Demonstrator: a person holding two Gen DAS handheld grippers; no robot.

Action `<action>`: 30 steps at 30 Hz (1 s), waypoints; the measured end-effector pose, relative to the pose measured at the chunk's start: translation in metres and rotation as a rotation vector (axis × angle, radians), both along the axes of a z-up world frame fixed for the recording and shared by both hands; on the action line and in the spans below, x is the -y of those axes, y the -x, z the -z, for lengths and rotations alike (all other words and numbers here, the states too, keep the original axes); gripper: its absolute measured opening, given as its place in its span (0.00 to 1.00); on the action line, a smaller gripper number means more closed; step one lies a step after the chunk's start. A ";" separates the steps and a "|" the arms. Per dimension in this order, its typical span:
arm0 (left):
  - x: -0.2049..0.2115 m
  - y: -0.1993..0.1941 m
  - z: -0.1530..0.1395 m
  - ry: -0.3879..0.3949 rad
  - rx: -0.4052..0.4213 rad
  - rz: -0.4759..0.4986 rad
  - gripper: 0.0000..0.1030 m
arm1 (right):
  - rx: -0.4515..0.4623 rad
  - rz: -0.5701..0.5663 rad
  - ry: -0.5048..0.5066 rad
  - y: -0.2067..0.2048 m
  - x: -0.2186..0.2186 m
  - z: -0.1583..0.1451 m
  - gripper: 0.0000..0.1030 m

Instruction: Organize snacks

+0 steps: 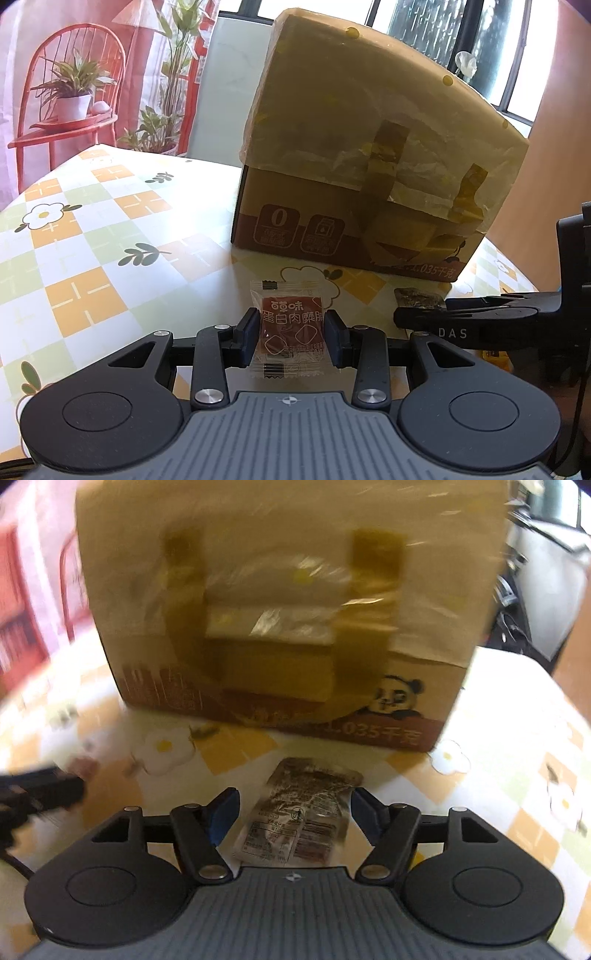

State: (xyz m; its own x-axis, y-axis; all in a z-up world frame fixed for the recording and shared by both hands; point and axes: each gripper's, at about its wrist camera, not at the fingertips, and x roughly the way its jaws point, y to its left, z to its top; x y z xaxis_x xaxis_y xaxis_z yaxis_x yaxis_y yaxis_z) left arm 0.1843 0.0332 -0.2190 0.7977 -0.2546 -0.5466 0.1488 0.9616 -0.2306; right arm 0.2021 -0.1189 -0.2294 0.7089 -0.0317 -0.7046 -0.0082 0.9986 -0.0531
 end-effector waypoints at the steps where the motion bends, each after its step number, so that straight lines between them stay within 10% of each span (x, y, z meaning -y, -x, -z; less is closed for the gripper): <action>1: -0.001 0.000 0.000 0.001 0.001 -0.001 0.39 | 0.009 0.006 0.007 -0.001 -0.001 0.001 0.68; 5: -0.004 -0.002 0.002 0.013 -0.010 -0.011 0.39 | -0.001 0.067 -0.058 0.007 0.006 0.003 0.65; 10: 0.000 0.000 0.001 0.007 -0.002 -0.002 0.39 | 0.039 0.008 -0.033 0.026 0.002 0.003 0.38; 30: 0.003 0.010 -0.056 0.012 0.148 0.074 0.39 | 0.265 -0.016 -0.180 0.077 0.017 -0.055 0.37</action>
State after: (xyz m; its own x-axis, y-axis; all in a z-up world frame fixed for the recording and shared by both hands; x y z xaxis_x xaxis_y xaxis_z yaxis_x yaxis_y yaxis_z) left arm 0.1738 0.0298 -0.1631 0.8480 -0.3215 -0.4213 0.2523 0.9440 -0.2125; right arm 0.1253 -0.1354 -0.1741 0.8679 0.0896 -0.4886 -0.0338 0.9920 0.1218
